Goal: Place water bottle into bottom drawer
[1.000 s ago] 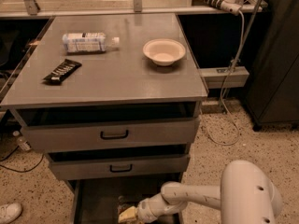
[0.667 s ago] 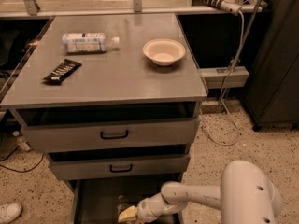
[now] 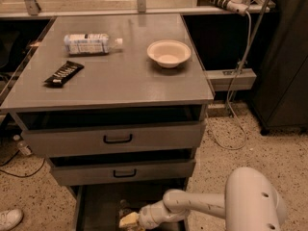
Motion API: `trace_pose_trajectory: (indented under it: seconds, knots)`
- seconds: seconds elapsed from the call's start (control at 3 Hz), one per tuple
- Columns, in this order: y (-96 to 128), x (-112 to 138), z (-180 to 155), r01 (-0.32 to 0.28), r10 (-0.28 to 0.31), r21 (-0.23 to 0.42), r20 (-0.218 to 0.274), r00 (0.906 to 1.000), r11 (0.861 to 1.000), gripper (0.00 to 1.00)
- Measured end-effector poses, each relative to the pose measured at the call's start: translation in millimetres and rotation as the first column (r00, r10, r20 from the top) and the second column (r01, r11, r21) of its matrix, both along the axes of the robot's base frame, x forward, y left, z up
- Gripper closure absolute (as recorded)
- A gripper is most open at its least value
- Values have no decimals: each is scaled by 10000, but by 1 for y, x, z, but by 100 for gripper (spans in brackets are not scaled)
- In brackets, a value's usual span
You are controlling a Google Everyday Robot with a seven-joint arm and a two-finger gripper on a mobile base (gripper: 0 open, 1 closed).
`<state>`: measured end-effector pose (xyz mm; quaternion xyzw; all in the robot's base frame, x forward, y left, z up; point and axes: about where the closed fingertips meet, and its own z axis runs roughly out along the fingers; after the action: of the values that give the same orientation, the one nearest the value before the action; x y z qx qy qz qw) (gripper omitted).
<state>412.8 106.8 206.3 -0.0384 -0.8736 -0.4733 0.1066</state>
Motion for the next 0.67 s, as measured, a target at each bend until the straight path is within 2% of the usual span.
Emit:
trace_pose_trajectory:
  seconds: [0.67]
  knots:
    - [8, 17, -23, 269, -266, -103, 279, 9993, 9996, 100]
